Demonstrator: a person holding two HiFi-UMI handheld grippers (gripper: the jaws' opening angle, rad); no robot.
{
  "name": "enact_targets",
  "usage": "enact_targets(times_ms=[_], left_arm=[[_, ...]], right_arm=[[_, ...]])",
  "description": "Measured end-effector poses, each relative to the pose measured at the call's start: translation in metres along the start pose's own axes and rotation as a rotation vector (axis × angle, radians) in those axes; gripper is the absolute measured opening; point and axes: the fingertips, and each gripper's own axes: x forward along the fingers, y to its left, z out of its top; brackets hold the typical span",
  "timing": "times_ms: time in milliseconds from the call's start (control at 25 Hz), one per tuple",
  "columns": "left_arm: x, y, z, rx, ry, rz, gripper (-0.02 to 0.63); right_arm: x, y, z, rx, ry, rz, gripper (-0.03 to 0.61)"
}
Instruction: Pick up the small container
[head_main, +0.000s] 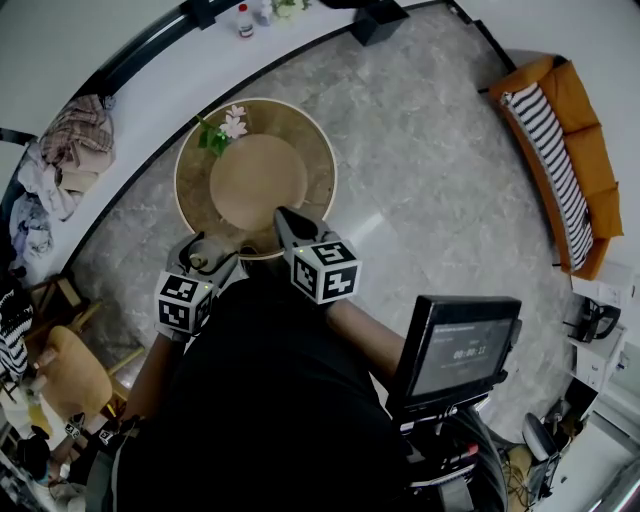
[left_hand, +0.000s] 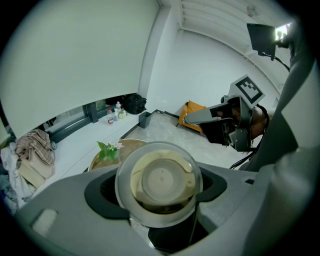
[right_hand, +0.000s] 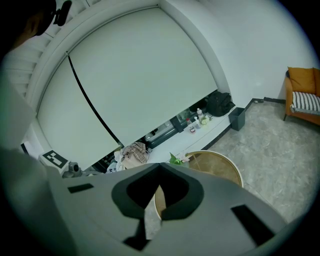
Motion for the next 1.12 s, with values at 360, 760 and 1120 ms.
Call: enact_targets(times_ms=[360,760,1120], left_arm=[[0.000,0.000,0.001,-0.001,-0.006,0.006,0.341],[-0.003,-0.009,-0.002,0.005,-0.004,0.005,0.341],[-0.005,-0.007,-0.004,0.004,0.000,0.008,0.341]], right_arm=[[-0.003,0.005,0.002,-0.030,-0.012,0.023,-0.005],[-0.010,0.010,0.000,-0.053,-0.016,0.046,-0.005],[-0.009,0.014,0.000,-0.059,-0.018,0.047,-0.005]])
